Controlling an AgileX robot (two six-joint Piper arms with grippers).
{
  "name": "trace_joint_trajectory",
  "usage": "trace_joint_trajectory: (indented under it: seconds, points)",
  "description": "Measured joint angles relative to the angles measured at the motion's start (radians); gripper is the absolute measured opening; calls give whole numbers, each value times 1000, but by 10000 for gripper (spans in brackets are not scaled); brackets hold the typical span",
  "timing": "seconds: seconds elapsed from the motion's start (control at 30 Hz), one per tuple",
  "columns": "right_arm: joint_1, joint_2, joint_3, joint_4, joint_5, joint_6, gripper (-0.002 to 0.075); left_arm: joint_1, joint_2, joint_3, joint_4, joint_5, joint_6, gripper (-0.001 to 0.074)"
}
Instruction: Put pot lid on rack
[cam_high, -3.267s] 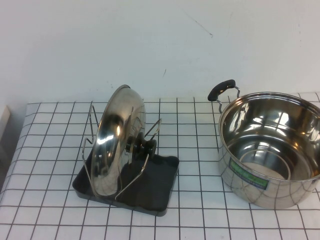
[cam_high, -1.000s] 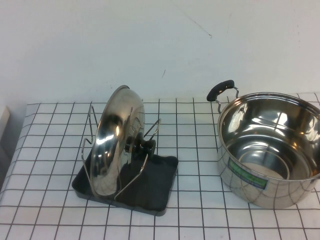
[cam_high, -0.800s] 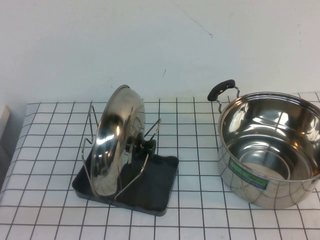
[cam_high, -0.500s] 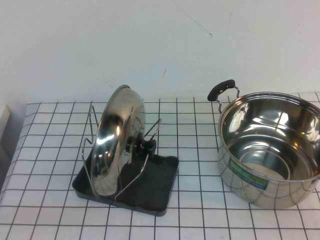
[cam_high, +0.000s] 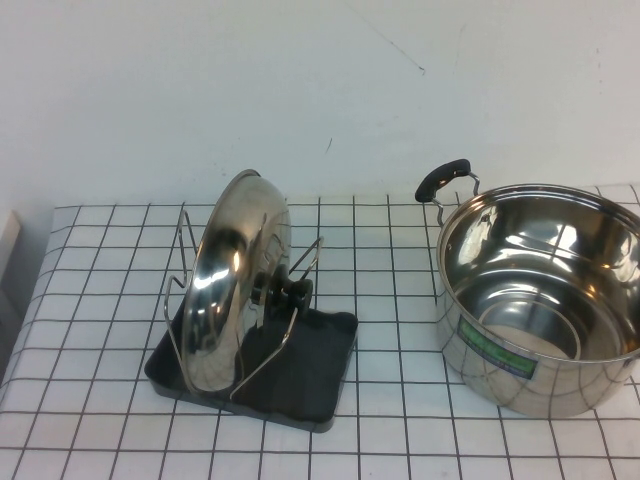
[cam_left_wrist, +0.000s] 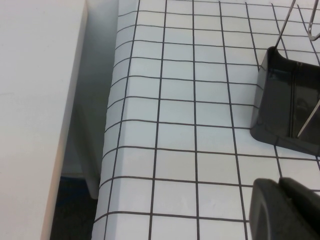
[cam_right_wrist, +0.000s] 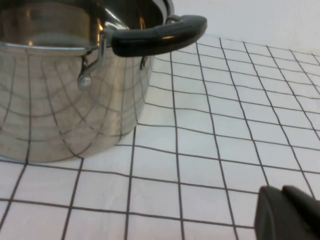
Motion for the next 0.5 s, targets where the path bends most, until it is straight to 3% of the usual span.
trace_joint_trajectory:
  seconds: [0.23, 0.5]
  points:
    - [90, 0, 0, -1, 0, 112, -2, 0, 0, 0, 0, 0, 0, -1]
    - [110, 0, 0, -22, 0, 249, -2, 0, 0, 0, 0, 0, 0, -1]
